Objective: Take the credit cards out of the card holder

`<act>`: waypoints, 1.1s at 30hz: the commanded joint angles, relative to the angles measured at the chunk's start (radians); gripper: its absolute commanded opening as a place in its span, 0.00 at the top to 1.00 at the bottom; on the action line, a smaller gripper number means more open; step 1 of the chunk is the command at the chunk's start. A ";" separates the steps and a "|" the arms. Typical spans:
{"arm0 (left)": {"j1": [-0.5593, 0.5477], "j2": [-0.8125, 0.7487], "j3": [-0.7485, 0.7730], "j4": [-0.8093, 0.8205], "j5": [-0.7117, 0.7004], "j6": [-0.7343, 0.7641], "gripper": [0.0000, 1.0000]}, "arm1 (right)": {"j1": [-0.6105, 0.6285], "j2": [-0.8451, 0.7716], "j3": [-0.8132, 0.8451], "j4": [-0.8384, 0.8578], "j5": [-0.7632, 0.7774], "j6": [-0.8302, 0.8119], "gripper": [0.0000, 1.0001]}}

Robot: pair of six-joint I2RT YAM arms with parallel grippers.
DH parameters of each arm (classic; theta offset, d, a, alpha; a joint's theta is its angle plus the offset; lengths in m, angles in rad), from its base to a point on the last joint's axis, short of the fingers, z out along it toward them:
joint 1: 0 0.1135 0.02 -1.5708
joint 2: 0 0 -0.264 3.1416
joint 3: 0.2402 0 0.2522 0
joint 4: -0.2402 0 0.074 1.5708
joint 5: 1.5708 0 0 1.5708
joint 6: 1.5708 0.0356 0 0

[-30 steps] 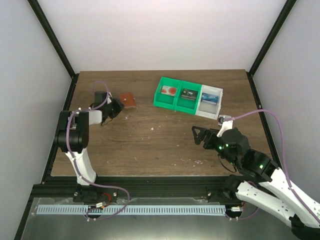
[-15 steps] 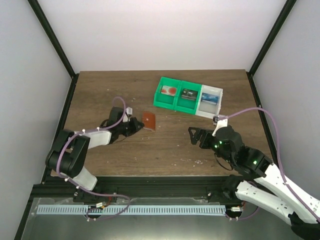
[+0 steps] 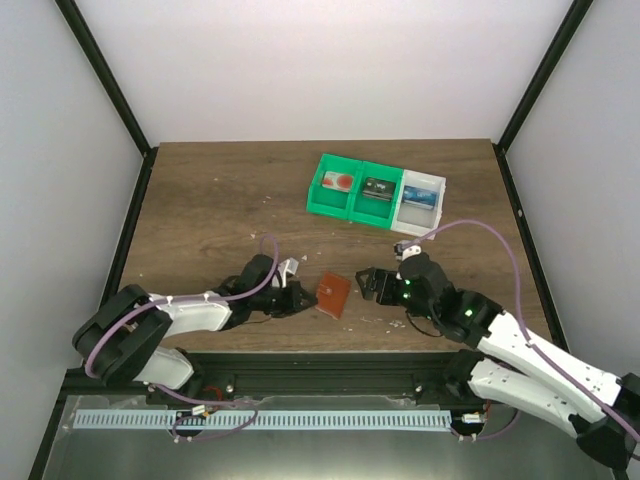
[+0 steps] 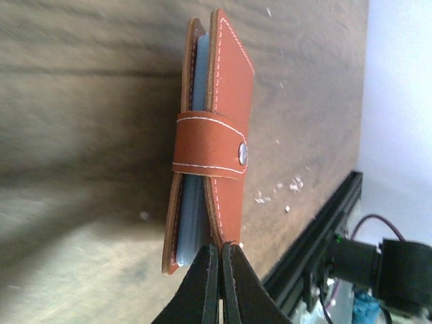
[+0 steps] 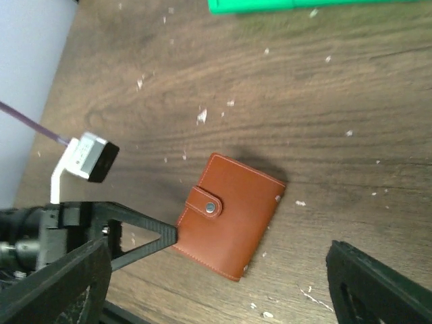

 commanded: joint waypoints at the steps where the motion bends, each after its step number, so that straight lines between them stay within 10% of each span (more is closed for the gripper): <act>1: -0.068 0.000 -0.002 0.066 0.046 -0.058 1.00 | 0.005 0.054 -0.059 0.139 -0.111 0.017 0.15; 14: -0.100 -0.099 0.098 -0.182 -0.063 0.060 0.57 | 0.005 0.250 -0.239 0.386 -0.273 0.221 0.52; 33: -0.101 0.077 0.230 -0.280 -0.149 0.299 0.67 | 0.005 0.419 -0.331 0.578 -0.247 0.376 0.56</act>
